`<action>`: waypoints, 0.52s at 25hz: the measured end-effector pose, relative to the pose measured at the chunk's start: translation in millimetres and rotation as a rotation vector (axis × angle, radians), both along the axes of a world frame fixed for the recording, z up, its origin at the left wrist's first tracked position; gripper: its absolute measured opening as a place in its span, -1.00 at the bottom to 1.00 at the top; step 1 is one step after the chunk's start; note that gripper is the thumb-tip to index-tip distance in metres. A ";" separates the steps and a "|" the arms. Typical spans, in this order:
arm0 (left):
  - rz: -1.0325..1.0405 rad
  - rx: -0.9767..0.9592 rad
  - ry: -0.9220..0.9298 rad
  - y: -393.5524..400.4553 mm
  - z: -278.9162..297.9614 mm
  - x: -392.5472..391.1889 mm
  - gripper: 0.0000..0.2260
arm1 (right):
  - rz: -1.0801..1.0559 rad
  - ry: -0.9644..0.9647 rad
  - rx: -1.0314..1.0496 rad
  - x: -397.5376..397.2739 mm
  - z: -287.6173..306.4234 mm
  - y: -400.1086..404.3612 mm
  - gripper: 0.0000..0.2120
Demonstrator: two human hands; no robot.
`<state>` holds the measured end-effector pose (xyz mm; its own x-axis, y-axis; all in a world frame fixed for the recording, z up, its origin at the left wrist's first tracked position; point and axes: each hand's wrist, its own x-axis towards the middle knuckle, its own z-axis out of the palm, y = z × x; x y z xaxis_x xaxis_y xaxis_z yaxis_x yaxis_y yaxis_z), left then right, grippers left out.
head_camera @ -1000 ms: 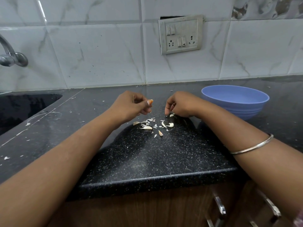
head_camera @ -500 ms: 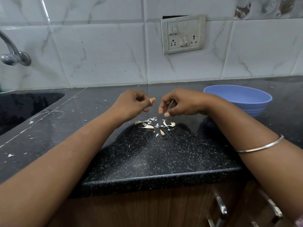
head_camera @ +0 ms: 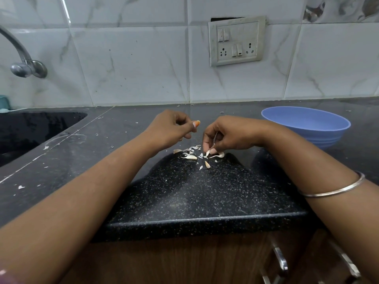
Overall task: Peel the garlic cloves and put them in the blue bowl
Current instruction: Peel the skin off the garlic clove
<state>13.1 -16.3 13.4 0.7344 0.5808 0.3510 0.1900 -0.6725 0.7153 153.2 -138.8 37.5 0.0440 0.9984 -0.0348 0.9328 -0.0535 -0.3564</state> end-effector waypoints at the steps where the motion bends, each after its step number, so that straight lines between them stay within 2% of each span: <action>1: -0.001 -0.001 -0.002 -0.4 0.4 -0.1 -0.76 | 0.000 -0.008 0.033 0.2 -0.8 0.9 -0.90; 5: -0.025 -0.020 -0.010 0.0 1.0 -0.4 -0.75 | -0.009 0.034 0.129 3.5 -1.1 4.0 -0.90; 13: -0.185 -0.191 0.020 -5.7 2.6 -2.3 -0.75 | -0.046 0.073 0.239 2.9 -3.1 5.9 -0.89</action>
<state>10.8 -22.0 16.0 0.8401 0.4902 0.2323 0.0919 -0.5507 0.8297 156.1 -132.9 34.4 0.0959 0.9757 0.1972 0.9027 -0.0018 -0.4302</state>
